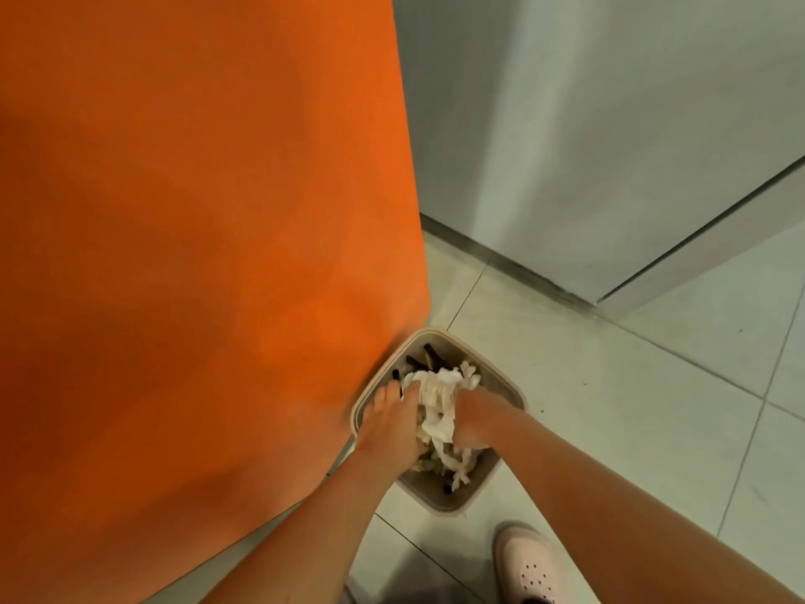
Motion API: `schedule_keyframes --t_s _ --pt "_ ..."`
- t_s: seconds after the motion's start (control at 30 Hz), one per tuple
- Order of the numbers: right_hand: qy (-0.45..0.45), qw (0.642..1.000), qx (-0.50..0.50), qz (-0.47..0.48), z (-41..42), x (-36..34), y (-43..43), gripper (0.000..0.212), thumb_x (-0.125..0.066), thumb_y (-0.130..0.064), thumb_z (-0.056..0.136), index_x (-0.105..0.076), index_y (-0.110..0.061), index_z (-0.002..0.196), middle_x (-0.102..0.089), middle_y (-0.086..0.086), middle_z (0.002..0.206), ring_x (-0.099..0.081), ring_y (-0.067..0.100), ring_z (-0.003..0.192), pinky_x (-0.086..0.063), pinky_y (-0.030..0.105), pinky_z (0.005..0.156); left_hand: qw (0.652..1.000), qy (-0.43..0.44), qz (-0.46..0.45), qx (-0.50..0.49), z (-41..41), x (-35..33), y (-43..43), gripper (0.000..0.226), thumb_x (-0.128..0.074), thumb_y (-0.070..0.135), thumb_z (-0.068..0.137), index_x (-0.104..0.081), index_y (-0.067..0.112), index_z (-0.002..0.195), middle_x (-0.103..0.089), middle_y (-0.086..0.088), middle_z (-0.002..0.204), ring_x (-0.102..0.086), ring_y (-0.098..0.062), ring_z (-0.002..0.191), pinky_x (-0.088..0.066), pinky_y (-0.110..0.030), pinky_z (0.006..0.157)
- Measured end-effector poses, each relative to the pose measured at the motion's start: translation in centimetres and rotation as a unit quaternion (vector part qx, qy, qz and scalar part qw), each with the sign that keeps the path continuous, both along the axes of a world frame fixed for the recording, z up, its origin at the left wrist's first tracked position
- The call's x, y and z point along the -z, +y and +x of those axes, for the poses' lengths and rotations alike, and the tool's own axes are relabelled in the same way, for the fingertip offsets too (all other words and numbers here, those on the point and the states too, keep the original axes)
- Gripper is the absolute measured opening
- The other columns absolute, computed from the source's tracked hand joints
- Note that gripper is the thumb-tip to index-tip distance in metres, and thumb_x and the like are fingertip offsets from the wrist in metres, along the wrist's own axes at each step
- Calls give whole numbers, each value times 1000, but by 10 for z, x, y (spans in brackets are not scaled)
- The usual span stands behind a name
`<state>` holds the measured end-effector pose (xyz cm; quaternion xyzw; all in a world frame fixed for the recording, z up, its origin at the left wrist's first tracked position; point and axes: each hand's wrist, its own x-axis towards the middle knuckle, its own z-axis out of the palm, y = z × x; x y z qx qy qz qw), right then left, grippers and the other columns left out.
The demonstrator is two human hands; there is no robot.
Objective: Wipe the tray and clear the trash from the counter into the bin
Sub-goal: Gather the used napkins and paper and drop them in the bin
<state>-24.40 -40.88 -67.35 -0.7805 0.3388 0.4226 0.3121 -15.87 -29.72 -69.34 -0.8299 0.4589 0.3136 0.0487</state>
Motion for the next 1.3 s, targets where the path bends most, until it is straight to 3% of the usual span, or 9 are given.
schedule_keyframes --t_s 0.17,0.3,0.5,0.6,0.7,0.77,0.9,1.1,1.3 --pt "-51 997 51 -4 -6 -88 0 38 -55 -28 78 -56 -12 113 -62 8 114 -60 27 107 -45 31 76 998 4 12 -54 -9 -117 4 49 -61 19 84 -43 22 129 -31 -6 137 -27 -27 130 -30 -38 107" --pt "-161 980 112 -24 -6 -211 13 42 -53 -29 88 -51 -18 128 -60 2 124 -57 19 112 -43 25 84 988 42 -81 -121 -30 -234 16 47 -58 22 85 -46 26 130 -31 -2 138 -27 -26 131 -30 -35 109" --pt "-426 879 213 21 -4 -398 45 23 -59 -14 87 -62 -34 98 -69 -8 92 -63 5 79 -46 16 66 947 -8 -268 -179 -40 -446 64 44 -49 38 91 -38 43 133 -22 11 148 -22 -9 139 -24 -24 111" --pt "-537 821 180 70 12 -487 70 30 -65 -4 84 -66 -33 89 -70 -5 74 -64 4 72 -49 16 66 914 -27 -348 -206 -33 -533 107 49 -40 55 80 -42 48 128 -27 24 137 -29 7 129 -26 -15 108" --pt "-574 802 118 118 39 -554 99 25 -65 -7 86 -69 -31 88 -69 -4 75 -65 10 66 -49 16 63 875 -98 -397 -261 -14 -591 149 50 -36 58 75 -38 48 124 -34 25 126 -40 8 119 -30 -8 98" --pt "-581 800 65 134 61 -585 120 23 -65 -13 87 -68 -36 89 -68 -1 75 -65 13 68 -50 19 63 852 -149 -407 -295 1 -621 179 39 -44 54 83 -52 42 119 -38 21 127 -44 4 118 -32 -8 94" --pt "-575 807 -5 138 106 -625 169 20 -64 -22 86 -65 -42 89 -67 -3 77 -65 13 73 -51 23 69 818 -211 -389 -367 31 -655 245 33 -53 44 90 -52 38 123 -38 20 129 -42 3 121 -35 -11 92" --pt "-544 818 -69 174 169 -636 265 15 -66 -26 86 -65 -37 97 -65 -6 81 -61 5 69 -46 11 63 796 -242 -343 -436 80 -659 357 33 -55 44 89 -54 35 120 -44 19 123 -51 1 109 -42 -14 82" --pt "-534 825 -112 146 229 -623 370 20 -66 -31 86 -61 -38 104 -62 -9 94 -58 1 79 -44 11 69 731 -250 -342 -535 143 -632 471 41 -67 35 83 -58 25 121 -49 6 122 -48 -13 118 -41 -24 93"
